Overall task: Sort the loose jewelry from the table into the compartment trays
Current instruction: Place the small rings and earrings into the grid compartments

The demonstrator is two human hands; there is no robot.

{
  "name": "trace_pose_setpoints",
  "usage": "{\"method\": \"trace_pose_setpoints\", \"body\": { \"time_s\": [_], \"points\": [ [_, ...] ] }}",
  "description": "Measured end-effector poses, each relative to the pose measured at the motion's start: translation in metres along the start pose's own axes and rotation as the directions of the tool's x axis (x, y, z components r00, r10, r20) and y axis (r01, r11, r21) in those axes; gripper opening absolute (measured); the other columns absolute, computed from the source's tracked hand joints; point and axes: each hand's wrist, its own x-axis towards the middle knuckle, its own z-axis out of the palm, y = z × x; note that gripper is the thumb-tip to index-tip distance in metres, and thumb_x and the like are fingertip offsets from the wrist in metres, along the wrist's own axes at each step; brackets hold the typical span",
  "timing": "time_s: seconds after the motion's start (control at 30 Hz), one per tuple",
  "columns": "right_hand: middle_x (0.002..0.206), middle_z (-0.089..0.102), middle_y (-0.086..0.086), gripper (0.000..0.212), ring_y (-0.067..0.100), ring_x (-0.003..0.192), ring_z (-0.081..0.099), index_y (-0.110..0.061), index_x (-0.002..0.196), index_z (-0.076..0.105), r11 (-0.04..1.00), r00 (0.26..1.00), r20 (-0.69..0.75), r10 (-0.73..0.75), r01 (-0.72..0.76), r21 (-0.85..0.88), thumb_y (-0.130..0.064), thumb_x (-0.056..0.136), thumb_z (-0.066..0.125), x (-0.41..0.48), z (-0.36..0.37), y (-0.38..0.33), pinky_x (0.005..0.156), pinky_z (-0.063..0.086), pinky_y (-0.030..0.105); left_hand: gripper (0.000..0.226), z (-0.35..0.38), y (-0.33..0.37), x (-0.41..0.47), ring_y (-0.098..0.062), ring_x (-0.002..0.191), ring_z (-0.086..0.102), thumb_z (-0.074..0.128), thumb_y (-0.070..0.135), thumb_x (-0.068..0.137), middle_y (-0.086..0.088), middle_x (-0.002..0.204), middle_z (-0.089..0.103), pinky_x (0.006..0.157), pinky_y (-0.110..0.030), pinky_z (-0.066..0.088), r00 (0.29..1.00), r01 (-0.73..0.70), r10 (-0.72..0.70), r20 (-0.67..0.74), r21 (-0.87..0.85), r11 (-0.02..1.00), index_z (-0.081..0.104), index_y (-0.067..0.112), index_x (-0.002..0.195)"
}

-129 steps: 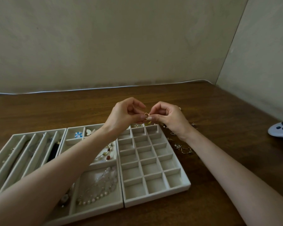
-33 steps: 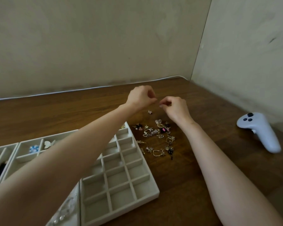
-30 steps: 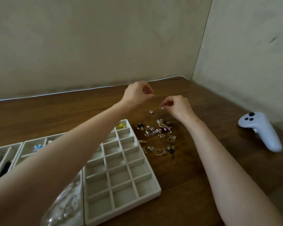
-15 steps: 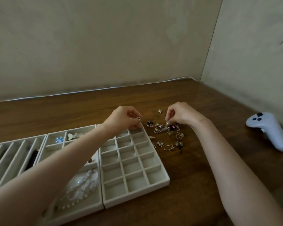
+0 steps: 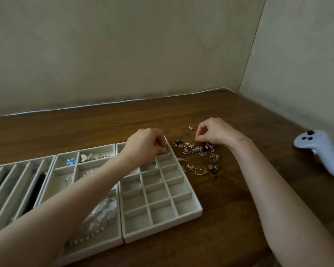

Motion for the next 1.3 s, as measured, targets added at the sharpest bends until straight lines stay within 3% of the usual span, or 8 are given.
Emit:
{"method": "trace_pose_setpoints", "body": {
  "time_s": [0.1, 0.17, 0.4, 0.57, 0.73, 0.93, 1.2, 1.3],
  "points": [
    [0.105, 0.062, -0.005, 0.005, 0.011, 0.094, 0.058, -0.022, 0.090, 0.068, 1.000, 0.999, -0.032, -0.015, 0.015, -0.001, -0.024, 0.088, 0.065, 0.001, 0.001, 0.000, 0.079, 0.046, 0.030, 0.012, 0.007, -0.001, 0.000, -0.007, 0.088, 0.044, 0.070, 0.023, 0.081, 0.009, 0.092, 0.048, 0.071, -0.020, 0.036, 0.997, -0.019, 0.020, -0.074, 0.019, 1.000, 0.058, 0.024, 0.078],
    [0.104, 0.062, -0.006, 0.009, 0.010, 0.095, 0.057, -0.020, 0.094, 0.069, 0.999, 0.997, -0.064, -0.034, 0.036, 0.020, -0.024, 0.088, 0.064, 0.000, 0.000, -0.001, 0.081, 0.046, 0.030, 0.010, 0.010, -0.002, 0.000, -0.008, 0.087, 0.048, 0.069, 0.023, 0.082, 0.008, 0.092, 0.052, 0.070, -0.019, 0.037, 0.997, -0.020, 0.019, -0.078, -0.010, 1.000, 0.060, 0.024, 0.079],
    [0.087, 0.068, -0.002, 0.008, 0.010, 0.075, 0.065, -0.018, 0.093, 0.067, 0.934, 0.979, -0.180, -0.094, 0.149, 0.324, -0.016, 0.091, 0.060, -0.002, 0.001, -0.008, 0.064, 0.052, 0.020, 0.007, 0.014, -0.005, 0.000, -0.009, 0.083, 0.058, 0.062, 0.025, 0.088, 0.007, 0.090, 0.063, 0.074, -0.028, 0.052, 0.992, -0.008, 0.012, -0.125, 0.030, 1.000, 0.066, 0.020, 0.092],
    [0.084, 0.070, -0.001, 0.011, 0.010, 0.077, 0.067, -0.015, 0.093, 0.070, 0.863, 0.970, -0.183, -0.159, 0.227, 0.452, -0.011, 0.089, 0.062, -0.005, 0.003, -0.019, 0.065, 0.053, 0.020, 0.011, 0.015, -0.002, -0.001, -0.012, 0.085, 0.056, 0.060, 0.028, 0.089, 0.008, 0.088, 0.056, 0.072, -0.027, 0.050, 0.987, -0.019, 0.043, -0.156, 0.154, 0.988, 0.059, 0.021, 0.097],
    [0.086, 0.071, -0.002, 0.011, 0.006, 0.080, 0.067, -0.017, 0.088, 0.071, 0.800, 0.958, -0.162, -0.235, 0.285, 0.528, -0.008, 0.087, 0.064, -0.009, 0.010, -0.033, 0.071, 0.054, 0.019, 0.013, -0.002, -0.006, 0.005, -0.012, 0.084, 0.057, 0.060, 0.032, 0.089, 0.006, 0.091, 0.062, 0.071, -0.029, 0.051, 0.987, 0.059, -0.049, -0.156, 0.061, 0.996, 0.064, 0.021, 0.094],
    [0.092, 0.070, -0.002, 0.018, 0.008, 0.086, 0.067, -0.016, 0.092, 0.070, 0.804, 0.942, -0.095, -0.322, 0.325, 0.499, -0.001, 0.087, 0.062, -0.010, 0.026, -0.052, 0.080, 0.055, 0.024, 0.010, -0.016, -0.022, 0.000, -0.012, 0.078, 0.054, 0.059, 0.026, 0.090, 0.006, 0.084, 0.061, 0.064, -0.026, 0.039, 0.962, 0.078, -0.087, -0.257, -0.045, 0.996, 0.065, 0.018, 0.092],
    [0.085, 0.067, -0.009, 0.018, -0.003, 0.083, 0.060, -0.016, 0.087, 0.073, 0.878, 0.931, -0.050, -0.361, 0.358, 0.319, 0.000, 0.084, 0.066, -0.011, 0.042, -0.065, 0.078, 0.047, 0.014, 0.006, -0.005, -0.035, -0.005, -0.014, 0.082, 0.057, 0.060, 0.018, 0.088, 0.001, 0.091, 0.065, 0.073, -0.034, 0.050, 0.941, 0.032, -0.075, -0.329, -0.134, 0.990, 0.065, 0.017, 0.092],
    [0.085, 0.069, -0.005, 0.019, 0.005, 0.083, 0.064, -0.019, 0.084, 0.068, 0.873, 0.913, -0.089, -0.399, 0.408, 0.267, 0.000, 0.081, 0.068, -0.011, 0.045, -0.069, 0.080, 0.054, 0.029, 0.008, -0.005, -0.037, -0.005, -0.016, 0.083, 0.058, 0.060, 0.017, 0.087, 0.001, 0.091, 0.064, 0.074, -0.037, 0.051, 0.935, 0.021, -0.070, -0.347, -0.143, 0.989, 0.065, 0.016, 0.093]
  ]
}}
